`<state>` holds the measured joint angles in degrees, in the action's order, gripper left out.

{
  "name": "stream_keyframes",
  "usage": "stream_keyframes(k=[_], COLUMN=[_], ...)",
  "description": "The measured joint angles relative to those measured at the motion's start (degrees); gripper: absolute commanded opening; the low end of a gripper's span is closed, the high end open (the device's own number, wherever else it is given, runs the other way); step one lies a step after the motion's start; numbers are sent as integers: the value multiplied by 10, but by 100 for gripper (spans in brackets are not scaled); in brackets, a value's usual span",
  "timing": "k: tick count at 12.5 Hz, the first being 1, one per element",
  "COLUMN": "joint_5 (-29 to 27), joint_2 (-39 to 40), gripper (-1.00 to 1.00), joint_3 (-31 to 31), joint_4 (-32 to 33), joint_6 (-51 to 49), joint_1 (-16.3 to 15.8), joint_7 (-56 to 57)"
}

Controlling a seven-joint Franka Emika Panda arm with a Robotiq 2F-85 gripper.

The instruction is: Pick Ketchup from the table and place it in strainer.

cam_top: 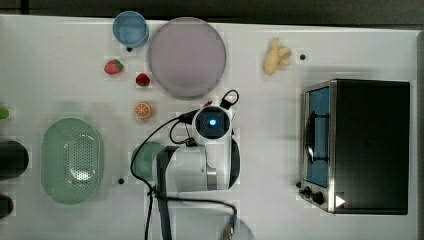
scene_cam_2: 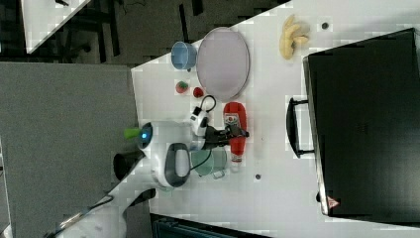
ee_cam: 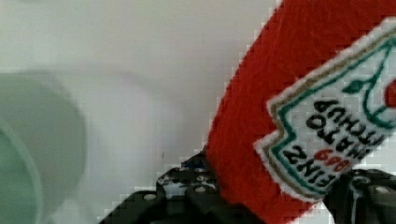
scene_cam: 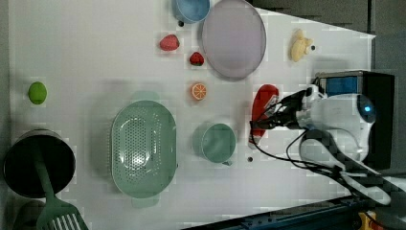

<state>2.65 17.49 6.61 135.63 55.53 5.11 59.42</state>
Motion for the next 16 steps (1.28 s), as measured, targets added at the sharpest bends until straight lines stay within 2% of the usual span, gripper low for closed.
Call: stream_keyframes(k=[2, 6, 9, 13, 16], joint_5=[2, -4, -36, -67, -72], joint_2=[-69, -203, -258, -240, -176], gripper=[22, 22, 22, 22, 22], joint_3=[3, 17, 68, 175, 264], joint_4=[-15, -64, -112, -134, -129], joint_6=[-104, -245, -289, -298, -256], joint_1=[2, 5, 5, -10, -24], joint_7=[-1, -25, -94, -229, -351])
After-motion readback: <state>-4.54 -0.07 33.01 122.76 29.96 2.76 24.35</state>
